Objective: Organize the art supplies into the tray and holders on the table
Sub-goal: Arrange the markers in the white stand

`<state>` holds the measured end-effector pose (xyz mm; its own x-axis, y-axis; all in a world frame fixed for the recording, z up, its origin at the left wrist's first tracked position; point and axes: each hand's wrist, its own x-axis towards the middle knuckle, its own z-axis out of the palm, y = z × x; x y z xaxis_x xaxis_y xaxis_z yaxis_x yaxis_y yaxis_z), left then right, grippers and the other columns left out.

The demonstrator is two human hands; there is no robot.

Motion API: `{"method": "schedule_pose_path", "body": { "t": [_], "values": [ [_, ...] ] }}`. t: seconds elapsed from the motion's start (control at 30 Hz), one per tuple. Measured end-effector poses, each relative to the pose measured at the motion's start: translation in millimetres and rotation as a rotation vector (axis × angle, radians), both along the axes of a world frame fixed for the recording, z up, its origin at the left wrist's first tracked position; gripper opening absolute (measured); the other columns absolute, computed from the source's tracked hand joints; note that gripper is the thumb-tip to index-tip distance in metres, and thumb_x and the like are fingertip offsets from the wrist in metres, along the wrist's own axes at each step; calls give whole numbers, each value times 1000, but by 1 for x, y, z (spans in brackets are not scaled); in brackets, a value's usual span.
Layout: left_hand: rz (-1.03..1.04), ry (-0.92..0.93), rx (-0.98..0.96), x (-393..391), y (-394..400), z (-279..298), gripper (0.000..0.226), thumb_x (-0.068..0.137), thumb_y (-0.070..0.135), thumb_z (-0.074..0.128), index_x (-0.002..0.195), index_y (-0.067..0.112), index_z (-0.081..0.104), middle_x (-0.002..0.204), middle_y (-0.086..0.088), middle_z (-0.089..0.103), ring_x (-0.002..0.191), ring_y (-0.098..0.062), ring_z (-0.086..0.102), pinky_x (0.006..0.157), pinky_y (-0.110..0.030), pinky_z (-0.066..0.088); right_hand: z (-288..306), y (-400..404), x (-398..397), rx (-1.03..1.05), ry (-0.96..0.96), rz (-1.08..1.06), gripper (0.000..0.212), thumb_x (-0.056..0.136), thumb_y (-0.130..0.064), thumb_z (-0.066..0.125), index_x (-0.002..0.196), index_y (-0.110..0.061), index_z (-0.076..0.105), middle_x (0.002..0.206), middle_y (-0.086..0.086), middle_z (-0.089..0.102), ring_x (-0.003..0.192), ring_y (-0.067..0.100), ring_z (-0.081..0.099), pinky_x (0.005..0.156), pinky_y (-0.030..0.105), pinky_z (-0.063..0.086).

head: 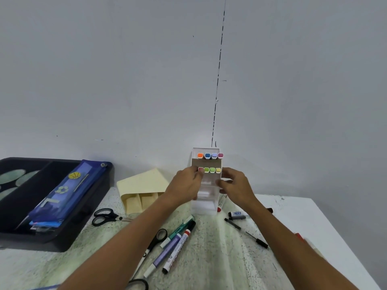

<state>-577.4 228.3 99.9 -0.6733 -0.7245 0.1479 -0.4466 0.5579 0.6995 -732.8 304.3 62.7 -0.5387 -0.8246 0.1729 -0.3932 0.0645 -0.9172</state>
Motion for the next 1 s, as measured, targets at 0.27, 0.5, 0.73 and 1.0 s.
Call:
{"method": "schedule_pose_path", "body": {
  "t": [0.27,0.5,0.73,1.0],
  "values": [
    [-50,-7,83,5,0,2,32,104,28,34,126,18,54,60,3,62,39,-4,54,45,-17,40,-2,1,1,9,36,-1,39,88,-1,63,125,-15,63,112,8,67,82,15,69,71,34,61],
    [180,474,-319,21,1,-9,29,84,24,60,109,11,67,78,1,63,69,-12,56,62,-29,47,9,9,14,-158,42,-36,55,86,-1,63,136,-19,48,128,-1,54,104,16,60,82,26,52],
    [-46,406,-45,8,9,-7,57,94,5,50,140,36,38,156,4,30,147,-15,20,116,-45,31,25,6,27,-135,-67,73,71,90,5,51,152,-21,28,141,-2,52,110,16,59,79,24,50],
    [-41,364,32,5,2,-4,61,96,-1,44,150,26,32,158,0,30,145,-17,26,119,-32,23,27,7,36,-57,147,72,81,82,1,51,150,-37,28,107,-4,68,93,16,65,73,26,54]
  ]
}}
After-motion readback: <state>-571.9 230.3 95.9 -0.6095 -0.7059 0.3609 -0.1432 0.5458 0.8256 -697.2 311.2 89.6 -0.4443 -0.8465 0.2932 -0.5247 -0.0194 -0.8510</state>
